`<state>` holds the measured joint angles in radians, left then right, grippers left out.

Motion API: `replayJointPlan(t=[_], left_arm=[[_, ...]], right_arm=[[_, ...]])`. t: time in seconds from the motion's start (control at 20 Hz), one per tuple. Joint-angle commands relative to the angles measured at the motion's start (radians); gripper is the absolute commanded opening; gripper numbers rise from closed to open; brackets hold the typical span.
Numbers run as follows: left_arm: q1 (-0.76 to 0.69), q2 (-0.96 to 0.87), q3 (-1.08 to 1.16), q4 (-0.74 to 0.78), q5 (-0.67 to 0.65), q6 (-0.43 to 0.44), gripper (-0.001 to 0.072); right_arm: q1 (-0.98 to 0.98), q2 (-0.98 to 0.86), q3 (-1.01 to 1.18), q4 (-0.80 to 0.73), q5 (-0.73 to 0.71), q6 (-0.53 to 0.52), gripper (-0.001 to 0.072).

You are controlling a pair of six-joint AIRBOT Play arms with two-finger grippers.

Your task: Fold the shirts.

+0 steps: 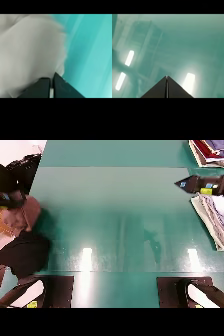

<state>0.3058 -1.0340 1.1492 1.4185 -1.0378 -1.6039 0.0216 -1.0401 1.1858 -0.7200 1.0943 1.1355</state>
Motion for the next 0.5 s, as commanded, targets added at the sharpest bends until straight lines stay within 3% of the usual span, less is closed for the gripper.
replayJointPlan(t=[0.0,0.25,0.45], left_arm=[[-0.148,0.124,0.248,-0.024,-0.049,0.018,0.0024],[-0.506,0.180,0.548,0.039,-0.084,-0.054,0.0023],[-0.738,0.132,0.520,0.083,-0.116,-0.130,0.0022]], right_arm=[[-0.001,0.001,0.167,0.019,-0.011,0.000,0.0017],[-0.001,0.000,0.423,0.010,-0.081,-0.001,0.0017],[-0.001,0.001,0.507,0.010,-0.073,-0.001,0.0017]])
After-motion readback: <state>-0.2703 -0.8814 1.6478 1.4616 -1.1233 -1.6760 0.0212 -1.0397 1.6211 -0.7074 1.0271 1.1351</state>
